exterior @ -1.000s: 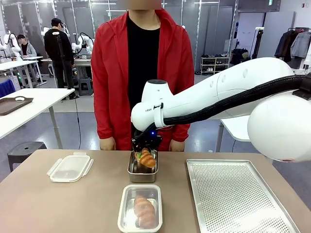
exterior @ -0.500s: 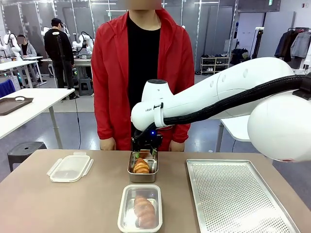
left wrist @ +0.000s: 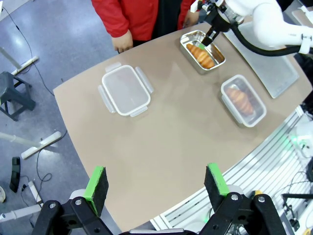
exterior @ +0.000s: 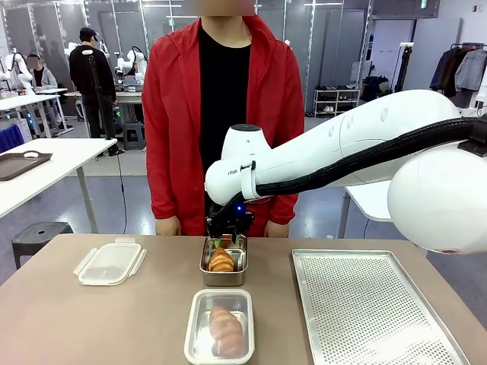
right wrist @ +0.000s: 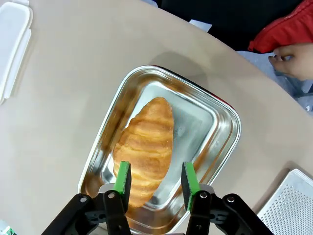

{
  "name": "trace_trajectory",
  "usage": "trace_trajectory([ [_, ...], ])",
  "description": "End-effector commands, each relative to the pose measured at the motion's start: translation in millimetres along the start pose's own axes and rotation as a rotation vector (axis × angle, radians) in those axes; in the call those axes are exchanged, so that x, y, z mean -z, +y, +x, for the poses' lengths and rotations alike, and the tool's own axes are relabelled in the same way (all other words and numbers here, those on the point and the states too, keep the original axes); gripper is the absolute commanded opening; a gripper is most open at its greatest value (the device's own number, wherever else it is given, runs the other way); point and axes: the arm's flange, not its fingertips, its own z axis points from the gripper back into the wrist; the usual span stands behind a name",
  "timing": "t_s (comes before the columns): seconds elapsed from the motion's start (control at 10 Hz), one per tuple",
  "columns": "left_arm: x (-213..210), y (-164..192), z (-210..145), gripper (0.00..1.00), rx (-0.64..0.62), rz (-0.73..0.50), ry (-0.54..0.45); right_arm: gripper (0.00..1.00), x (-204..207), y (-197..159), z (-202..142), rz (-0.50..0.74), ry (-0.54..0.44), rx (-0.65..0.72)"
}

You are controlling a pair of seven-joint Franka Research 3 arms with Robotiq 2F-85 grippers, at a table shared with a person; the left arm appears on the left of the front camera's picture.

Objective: Place the bread into the airtight container.
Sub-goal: Pick up a Butter Roll and place it into an empty Airtight Container.

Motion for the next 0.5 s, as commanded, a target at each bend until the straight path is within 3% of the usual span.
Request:
trace_trajectory([
  [0.0, -1.6, -0.1, 1.5, 1.0, 0.006, -0.004, -0.002, 0.53, 0.0, -0.8, 0.1, 0.0, 0.0, 0.002],
  [0.4, -1.6, -0.1, 1.5, 1.0, 0.006, -0.004, -0.002, 0.53, 0.0, -0.8, 0.1, 0.0, 0.0, 0.002],
])
